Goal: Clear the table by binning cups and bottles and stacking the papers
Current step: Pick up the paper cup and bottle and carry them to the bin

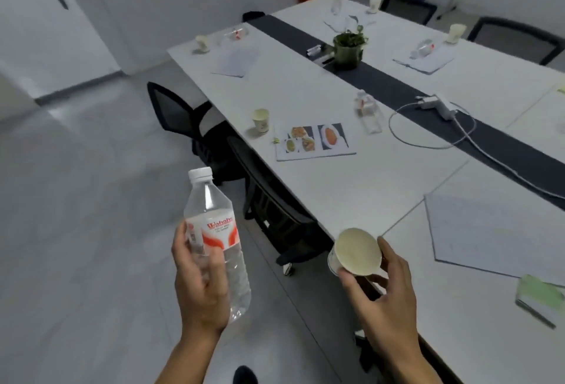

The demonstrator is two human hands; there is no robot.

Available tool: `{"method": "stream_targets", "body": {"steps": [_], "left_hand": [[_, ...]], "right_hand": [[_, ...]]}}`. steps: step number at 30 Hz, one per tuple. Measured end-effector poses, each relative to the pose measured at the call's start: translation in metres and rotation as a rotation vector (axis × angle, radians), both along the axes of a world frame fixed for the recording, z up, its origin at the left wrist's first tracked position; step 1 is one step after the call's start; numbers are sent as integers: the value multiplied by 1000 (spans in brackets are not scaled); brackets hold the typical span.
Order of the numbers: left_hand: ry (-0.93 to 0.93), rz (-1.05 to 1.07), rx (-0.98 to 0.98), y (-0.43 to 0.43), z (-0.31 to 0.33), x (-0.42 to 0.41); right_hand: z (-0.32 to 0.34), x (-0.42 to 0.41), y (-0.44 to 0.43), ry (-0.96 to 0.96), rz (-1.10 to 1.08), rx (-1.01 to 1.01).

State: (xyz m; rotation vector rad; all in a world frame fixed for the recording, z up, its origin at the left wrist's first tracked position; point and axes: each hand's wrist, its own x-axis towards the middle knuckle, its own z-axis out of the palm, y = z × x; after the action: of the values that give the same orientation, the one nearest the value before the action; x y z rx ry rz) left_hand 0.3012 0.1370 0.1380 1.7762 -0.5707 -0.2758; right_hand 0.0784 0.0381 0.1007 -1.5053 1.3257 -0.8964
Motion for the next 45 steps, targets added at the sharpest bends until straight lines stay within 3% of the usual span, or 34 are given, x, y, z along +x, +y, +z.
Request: {"method": "stream_targets", "body": {"steps": [7,13,21,29,35,39,45], "left_hand": [[63,253,-97,82,-1,181],[84,370,-78,90,-11,306],[41,374,34,-16,-37,480],[-65,497,48,-100,17,671],[-70,591,14,-134,1,828],[-46,562,-50,-175,-13,964],[-89,380,-75,-291,28,1160]], "right_hand": [[10,219,13,-40,264,-63],[7,342,1,-19,404,-28],[-31,530,-103,-45,431,-14],[7,774,-212,-60,642,-51],[1,957,-262,-23,761,-107],[-8,1076,-306,-8,701,-129],[30,1220,-399,-47,501,-115]]}}
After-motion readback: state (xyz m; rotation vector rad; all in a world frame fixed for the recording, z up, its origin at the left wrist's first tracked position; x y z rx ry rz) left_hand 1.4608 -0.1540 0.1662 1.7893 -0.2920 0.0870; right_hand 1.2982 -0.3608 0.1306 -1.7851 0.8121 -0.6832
